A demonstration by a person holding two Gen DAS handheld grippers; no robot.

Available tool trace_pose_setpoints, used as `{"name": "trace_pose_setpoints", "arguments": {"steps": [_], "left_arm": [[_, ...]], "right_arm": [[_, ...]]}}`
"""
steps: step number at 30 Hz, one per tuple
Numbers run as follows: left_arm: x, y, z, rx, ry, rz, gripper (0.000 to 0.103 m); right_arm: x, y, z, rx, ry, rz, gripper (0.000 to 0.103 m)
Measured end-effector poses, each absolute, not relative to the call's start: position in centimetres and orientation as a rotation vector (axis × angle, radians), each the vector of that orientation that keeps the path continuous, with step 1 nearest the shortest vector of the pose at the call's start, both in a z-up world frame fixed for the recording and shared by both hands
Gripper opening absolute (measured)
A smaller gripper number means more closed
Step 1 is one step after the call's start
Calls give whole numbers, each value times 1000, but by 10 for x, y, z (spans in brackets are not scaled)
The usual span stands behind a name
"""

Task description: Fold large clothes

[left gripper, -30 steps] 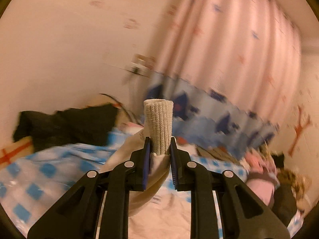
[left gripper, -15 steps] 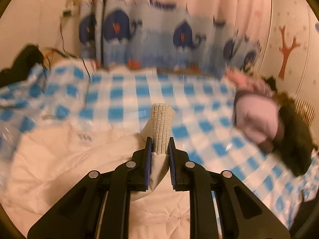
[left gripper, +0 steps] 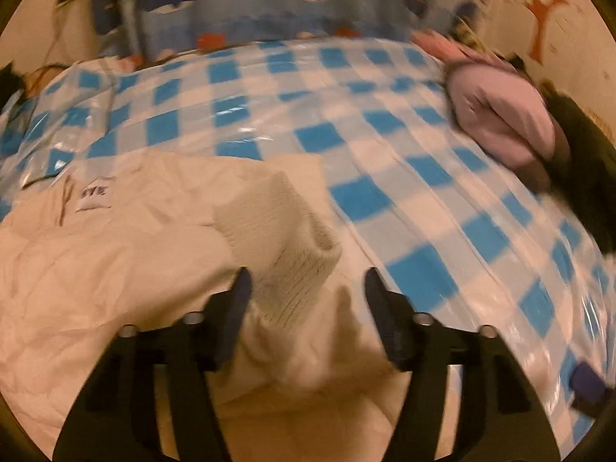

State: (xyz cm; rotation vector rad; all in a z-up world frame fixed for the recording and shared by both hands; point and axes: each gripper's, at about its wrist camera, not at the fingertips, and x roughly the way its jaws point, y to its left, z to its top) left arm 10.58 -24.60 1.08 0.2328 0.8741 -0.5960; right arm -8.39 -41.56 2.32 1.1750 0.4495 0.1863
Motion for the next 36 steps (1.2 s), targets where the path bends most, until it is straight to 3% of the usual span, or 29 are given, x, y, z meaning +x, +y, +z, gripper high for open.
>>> {"name": "trace_pose_setpoints", "arguments": {"steps": [3,6,10,13,16,17,23,28,36], "left_arm": [[93,-228,38,185,857,-656,61],[92,-185,74,89,774,-643,72],[124,-111,94,-53,713,-492,77],[163,-68,59,-161,817,-380,77],[192,-74,-21,-14,1082,-322,77],[188,-78,-27,43,1060,-324,77],[144,-45,35,8,966,-395,77],[62,95,85,-43,949,-314,87],[-65,284,40,-272,1136,-150,88]], "right_arm": [[-86,-423,19,1205,439,175,96],[-87,-427,15,1234,437,169,96],[-84,-420,19,1203,448,185,96],[-79,-411,23,1156,466,194,96],[-72,-401,21,1111,500,192,96],[-70,-397,20,1098,514,188,96],[-64,-394,20,999,560,149,96],[-62,-399,15,938,637,123,96],[-134,-383,5,745,883,162,96]]}}
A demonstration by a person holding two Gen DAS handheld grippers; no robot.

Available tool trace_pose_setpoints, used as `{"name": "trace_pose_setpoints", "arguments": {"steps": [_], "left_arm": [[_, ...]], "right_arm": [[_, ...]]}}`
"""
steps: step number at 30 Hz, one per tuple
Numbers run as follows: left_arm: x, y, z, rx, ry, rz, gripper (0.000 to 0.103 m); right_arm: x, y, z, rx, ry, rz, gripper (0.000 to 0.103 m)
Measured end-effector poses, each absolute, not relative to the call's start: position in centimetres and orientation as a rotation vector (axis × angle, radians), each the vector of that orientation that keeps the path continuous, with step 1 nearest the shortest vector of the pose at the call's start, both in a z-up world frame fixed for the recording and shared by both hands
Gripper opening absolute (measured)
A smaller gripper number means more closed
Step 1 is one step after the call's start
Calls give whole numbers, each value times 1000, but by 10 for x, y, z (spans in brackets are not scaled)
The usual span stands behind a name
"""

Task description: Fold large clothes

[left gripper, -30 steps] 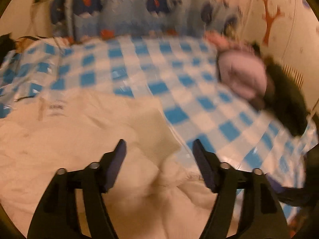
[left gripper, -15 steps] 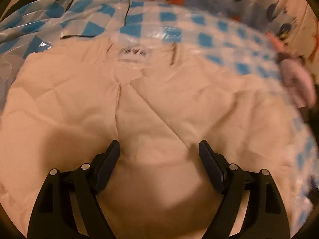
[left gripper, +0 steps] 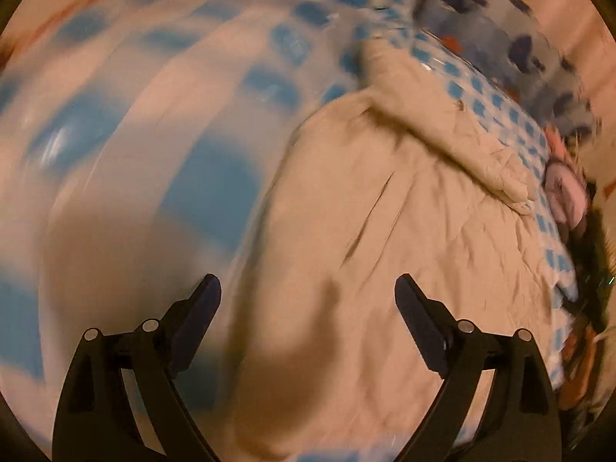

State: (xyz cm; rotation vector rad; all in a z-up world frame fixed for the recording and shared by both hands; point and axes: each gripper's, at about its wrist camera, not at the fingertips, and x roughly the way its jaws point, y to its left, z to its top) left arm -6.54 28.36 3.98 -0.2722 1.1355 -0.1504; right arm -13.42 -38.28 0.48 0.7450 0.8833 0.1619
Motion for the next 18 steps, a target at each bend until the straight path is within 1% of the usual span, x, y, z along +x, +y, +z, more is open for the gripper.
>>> {"name": "trace_pose_setpoints", "arguments": {"steps": [3,5,9,11,12,13,14,15,16,18], "left_arm": [[-86,294,25,-314,1131,-155,88],[-88,287,17,-320,1141,-169,88],[-90,265,11,-266,1165,-185,88],[-96,255,12,-215,1174,-169,88],[-97,250,12,-184,1182,-164,85],[-97,247,12,-160,1192,-154,77],[-99,248,13,-149,1201,-142,72],[-99,249,12,-150,1212,-138,58],[-100,251,11,-160,1222,-140,41],[-99,253,8,-170,1242,-121,27]], "right_arm": [[-166,-377,-4,682,986,159,96],[-181,-371,-10,665,1046,177,96],[-197,-349,-23,631,1153,226,96],[-202,-341,-25,636,1168,256,96],[-204,-338,-26,659,1174,282,96],[-205,-336,-26,669,1180,292,96],[-206,-333,-26,667,1187,299,96],[-206,-328,-27,658,1198,316,96],[-205,-325,-27,652,1210,330,96],[-205,-318,-29,609,1228,332,96]]}}
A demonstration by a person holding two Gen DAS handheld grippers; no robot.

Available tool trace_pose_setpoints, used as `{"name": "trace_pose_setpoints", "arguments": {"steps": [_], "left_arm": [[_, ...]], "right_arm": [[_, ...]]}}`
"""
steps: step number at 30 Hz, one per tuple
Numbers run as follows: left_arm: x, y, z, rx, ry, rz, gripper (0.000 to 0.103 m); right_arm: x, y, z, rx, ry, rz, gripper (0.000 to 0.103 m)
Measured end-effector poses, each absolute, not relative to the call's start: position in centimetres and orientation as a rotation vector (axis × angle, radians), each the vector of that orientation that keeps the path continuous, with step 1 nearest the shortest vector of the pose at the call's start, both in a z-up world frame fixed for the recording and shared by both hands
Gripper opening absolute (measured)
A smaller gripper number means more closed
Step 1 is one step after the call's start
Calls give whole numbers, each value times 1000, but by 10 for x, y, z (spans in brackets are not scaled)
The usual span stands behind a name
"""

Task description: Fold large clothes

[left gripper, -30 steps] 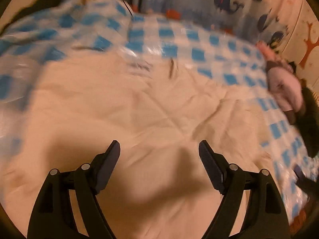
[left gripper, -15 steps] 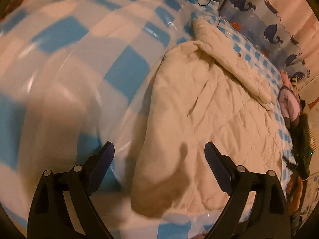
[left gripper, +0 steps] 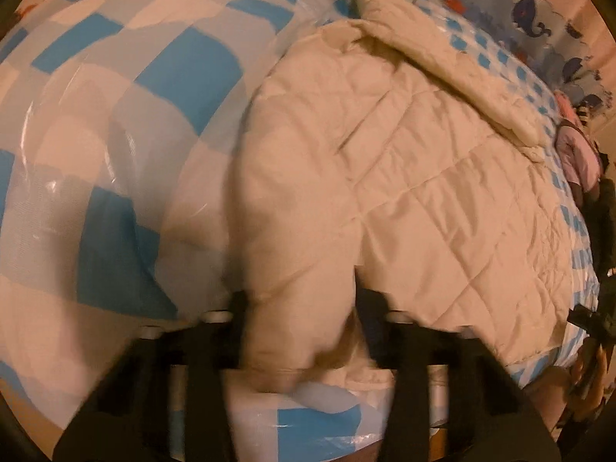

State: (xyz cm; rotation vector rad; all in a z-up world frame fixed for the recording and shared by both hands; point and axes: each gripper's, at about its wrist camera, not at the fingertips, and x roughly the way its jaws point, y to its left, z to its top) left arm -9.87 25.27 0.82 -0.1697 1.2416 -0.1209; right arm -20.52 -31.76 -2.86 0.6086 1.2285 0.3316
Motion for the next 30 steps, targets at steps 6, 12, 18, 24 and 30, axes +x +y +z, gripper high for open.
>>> {"name": "trace_pose_setpoints", "arguments": {"steps": [6,12,18,24,30], "left_arm": [[-99,256,9,-227,1251,-107,15],[-107,254,46,-325,1215,-165,13],[-150,242,107,-388,1152,-310,12],[-232,241,126,-364,1175,-439,13],[-300,242,86,-157,1321,-470,34]], "right_arm": [[-200,-307,-27,579,1211,359,19],[-204,-322,11,787,993,503,13],[-235,-355,77,877,804,582,13],[-323,-376,109,804,797,613,13],[-389,-389,51,754,1009,540,22]]}}
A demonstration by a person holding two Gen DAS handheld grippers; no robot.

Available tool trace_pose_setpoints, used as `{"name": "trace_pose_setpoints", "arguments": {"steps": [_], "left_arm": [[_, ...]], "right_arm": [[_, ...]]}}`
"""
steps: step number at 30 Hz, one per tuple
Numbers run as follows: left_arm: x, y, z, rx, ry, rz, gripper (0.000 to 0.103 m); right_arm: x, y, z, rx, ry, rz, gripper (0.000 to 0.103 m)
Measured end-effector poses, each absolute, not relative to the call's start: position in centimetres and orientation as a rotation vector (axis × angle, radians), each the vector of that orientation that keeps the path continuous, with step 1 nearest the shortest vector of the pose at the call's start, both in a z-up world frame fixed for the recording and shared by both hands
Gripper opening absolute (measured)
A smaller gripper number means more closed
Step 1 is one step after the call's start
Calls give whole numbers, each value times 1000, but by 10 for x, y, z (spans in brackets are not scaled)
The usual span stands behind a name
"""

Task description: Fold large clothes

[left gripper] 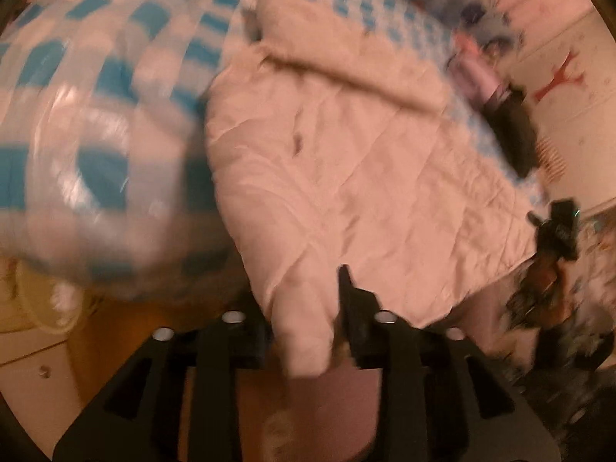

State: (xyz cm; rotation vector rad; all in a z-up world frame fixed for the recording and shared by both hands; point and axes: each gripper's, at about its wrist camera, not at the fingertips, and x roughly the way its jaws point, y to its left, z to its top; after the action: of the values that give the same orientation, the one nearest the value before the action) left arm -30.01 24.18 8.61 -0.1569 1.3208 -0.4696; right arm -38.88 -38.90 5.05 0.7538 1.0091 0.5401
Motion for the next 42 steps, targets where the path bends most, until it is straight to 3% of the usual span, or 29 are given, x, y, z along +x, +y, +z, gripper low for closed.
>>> {"name": "trace_pose_setpoints", "arguments": {"steps": [4,9,11,18,21,23,26,30,33,36,38,42], "left_arm": [[-296,282,101,-138,1250,-284,46],[-230,260,144,-101,1058,-279,53],[-198,228,149,-104,991,-330,58],[-60,124,109,-237,896,-369,59],[-11,115,69,-326,945,-340,60],[17,103,15,-215,1086,-229,60],[23,117,-24,-271,1162,-237,61],[4,112,20,-178,1025,-200,61],[-6,97,43,-53,903,-173,70],[15,81,24,82,941,-103,74],[19,84,4,112,988,-91,74],[-2,95,15,112,933,-75,74]], "right_arm": [[-396,-424,40,734,1013,303,42],[-318,-407,94,628,841,281,65],[-267,-378,102,587,806,349,65],[-94,-280,67,443,852,424,66],[-50,-290,9,399,995,243,65],[-40,-314,-31,487,1068,221,54],[-43,-333,-32,595,1041,259,51],[-60,-330,15,441,904,252,81],[-46,-335,-4,376,976,145,81],[-37,-339,-35,363,1024,112,81],[-40,-336,-26,360,1015,104,81],[-79,-340,17,371,866,134,82]]}}
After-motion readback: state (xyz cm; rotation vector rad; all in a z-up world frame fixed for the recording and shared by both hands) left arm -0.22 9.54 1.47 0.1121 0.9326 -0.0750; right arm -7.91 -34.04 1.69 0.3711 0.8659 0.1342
